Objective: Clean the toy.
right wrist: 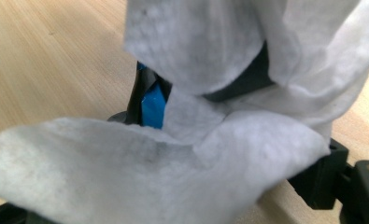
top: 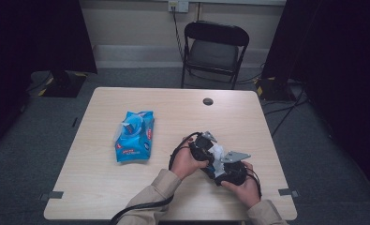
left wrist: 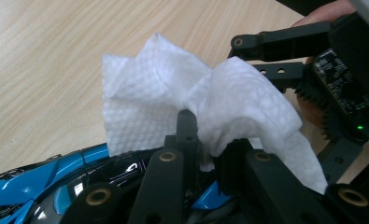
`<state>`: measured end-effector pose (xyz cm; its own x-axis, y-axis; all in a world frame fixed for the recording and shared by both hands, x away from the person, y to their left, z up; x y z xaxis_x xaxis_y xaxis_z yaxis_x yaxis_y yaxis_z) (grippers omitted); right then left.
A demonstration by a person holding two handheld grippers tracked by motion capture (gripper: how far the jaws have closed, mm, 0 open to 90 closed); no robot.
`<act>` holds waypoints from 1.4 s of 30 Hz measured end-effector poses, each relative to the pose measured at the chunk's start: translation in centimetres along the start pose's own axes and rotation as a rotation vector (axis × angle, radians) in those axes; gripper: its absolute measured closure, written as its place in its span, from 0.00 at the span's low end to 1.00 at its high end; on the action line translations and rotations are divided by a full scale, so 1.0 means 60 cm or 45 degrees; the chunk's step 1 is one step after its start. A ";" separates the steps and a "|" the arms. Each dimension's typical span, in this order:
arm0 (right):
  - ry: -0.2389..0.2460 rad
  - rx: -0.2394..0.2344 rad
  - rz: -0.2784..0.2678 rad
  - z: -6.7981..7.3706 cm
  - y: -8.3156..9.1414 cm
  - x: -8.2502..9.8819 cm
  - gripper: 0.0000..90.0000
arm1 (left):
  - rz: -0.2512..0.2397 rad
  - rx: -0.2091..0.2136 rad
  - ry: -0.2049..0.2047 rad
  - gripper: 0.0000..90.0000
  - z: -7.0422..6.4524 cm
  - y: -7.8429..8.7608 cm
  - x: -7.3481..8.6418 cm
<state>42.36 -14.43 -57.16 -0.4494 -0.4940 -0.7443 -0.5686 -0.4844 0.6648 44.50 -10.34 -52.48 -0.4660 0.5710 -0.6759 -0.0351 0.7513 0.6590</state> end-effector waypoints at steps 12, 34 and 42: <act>0.000 0.000 -0.001 0.000 0.000 0.000 0.27 | -0.027 -0.020 0.025 0.91 0.007 0.020 -0.006; -0.001 0.000 0.000 0.000 0.000 0.000 0.27 | -0.027 -0.163 0.093 0.91 0.090 0.049 0.021; -0.001 0.000 0.000 0.000 0.000 0.000 0.27 | -0.045 -0.197 0.155 0.91 0.126 0.062 0.037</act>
<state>42.36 -14.43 -57.16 -0.4497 -0.4937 -0.7444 -0.5684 -0.4847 0.6648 50.01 -3.79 -54.05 -0.5652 0.4941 -0.6606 -0.1845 0.7048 0.6850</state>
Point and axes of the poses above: each handheld gripper's, and its own axes: y roughly backward along the jaws, x roughly out of its underside, z roughly to its left, the point moved 10 cm from there along -y, roughly forward along the jaws, and after that the axes turned 6 degrees about x, right-handed, at the moved point
